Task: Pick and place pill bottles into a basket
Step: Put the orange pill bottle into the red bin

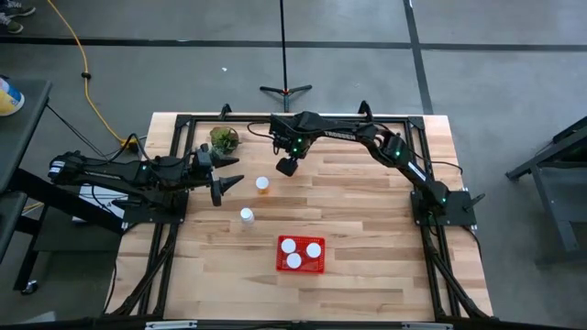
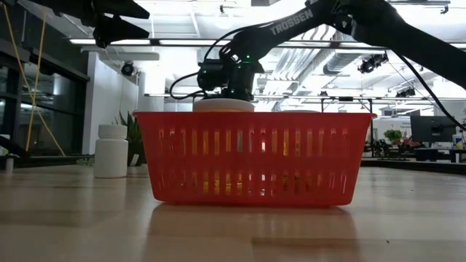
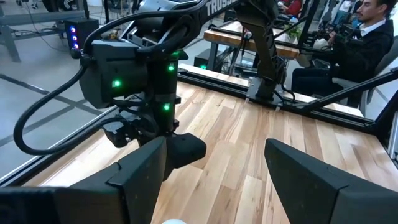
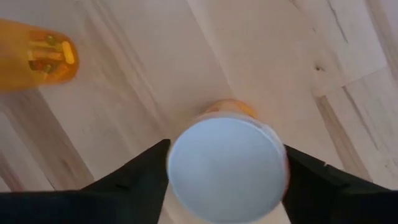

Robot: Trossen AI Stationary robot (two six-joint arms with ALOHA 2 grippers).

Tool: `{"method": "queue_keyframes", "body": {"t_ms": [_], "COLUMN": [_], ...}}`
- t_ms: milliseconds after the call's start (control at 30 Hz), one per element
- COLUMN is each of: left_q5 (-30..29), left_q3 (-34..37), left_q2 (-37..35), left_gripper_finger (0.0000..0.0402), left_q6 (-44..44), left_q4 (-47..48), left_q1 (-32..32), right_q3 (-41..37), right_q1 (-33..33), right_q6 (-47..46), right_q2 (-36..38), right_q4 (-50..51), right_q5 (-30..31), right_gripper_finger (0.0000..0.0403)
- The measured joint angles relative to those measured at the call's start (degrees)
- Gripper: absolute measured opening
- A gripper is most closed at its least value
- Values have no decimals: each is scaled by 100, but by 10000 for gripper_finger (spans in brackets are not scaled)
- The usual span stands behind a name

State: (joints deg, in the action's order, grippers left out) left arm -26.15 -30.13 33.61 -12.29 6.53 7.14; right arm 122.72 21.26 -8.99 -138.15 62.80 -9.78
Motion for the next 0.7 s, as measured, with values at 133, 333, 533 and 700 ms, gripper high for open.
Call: {"method": "queue_keyframes", "body": {"t_ms": [133,333,533,700], "left_q5": [0,0,0,2], "left_q3": [0,0,0,0], "left_q2": [0,0,0,0], "left_gripper_finger": [308,308,308,308], "left_q6": [25,44,44,96], "left_q4": [-1,-1,-1,-2], "left_q1": [0,0,0,0], "right_q3": [0,0,17,268], "right_q1": [-39,-80,-175,-302], "right_q6": [0,-85,-172,-260], "right_q2": [0,0,0,0], "right_q4": [-9,-56,-1,175], "right_q5": [12,127,171,285], "right_gripper_finger": [206,192,223,196]}}
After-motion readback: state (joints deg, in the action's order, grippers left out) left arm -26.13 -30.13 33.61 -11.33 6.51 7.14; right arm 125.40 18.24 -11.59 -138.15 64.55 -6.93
